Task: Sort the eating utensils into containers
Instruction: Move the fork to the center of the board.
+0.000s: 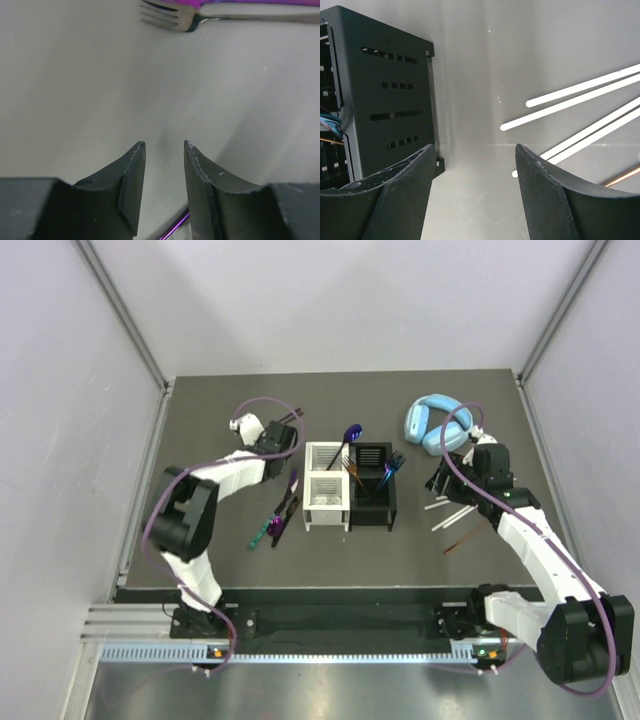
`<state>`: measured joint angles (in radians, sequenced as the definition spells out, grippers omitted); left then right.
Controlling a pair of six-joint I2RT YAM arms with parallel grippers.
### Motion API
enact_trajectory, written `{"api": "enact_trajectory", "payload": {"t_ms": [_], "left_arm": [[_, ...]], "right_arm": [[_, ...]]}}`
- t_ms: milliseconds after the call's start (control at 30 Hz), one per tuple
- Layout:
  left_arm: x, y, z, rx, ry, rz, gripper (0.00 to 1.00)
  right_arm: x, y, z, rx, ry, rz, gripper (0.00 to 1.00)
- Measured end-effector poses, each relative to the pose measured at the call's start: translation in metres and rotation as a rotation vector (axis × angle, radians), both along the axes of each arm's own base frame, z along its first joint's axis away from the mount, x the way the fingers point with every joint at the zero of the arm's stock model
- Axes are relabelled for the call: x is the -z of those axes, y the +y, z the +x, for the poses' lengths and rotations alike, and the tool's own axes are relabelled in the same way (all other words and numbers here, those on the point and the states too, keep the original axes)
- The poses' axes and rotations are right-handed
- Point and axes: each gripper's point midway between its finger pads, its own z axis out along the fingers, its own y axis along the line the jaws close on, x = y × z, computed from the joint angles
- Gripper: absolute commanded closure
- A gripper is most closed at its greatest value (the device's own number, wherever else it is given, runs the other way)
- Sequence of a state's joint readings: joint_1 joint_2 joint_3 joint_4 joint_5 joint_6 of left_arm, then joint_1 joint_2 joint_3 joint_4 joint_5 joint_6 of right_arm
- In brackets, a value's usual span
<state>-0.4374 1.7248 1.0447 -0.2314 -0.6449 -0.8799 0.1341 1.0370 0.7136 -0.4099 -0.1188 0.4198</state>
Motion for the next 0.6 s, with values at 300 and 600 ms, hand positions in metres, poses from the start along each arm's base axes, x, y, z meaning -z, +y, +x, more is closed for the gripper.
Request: {"api": "enact_trajectory", "payload": {"t_ms": [300,600], "left_arm": [[0.000,-0.032,0.079,-0.092,-0.054,-0.126,0.56],[-0.004,-0.035,0.100,-0.190,-0.078,-0.170,0.49]], "right_arm": [[0.000,0.000,0.000,0.001,0.000,0.000,0.35],[0.000,0.000,0.000,0.001,0.000,0.000,0.35]]}}
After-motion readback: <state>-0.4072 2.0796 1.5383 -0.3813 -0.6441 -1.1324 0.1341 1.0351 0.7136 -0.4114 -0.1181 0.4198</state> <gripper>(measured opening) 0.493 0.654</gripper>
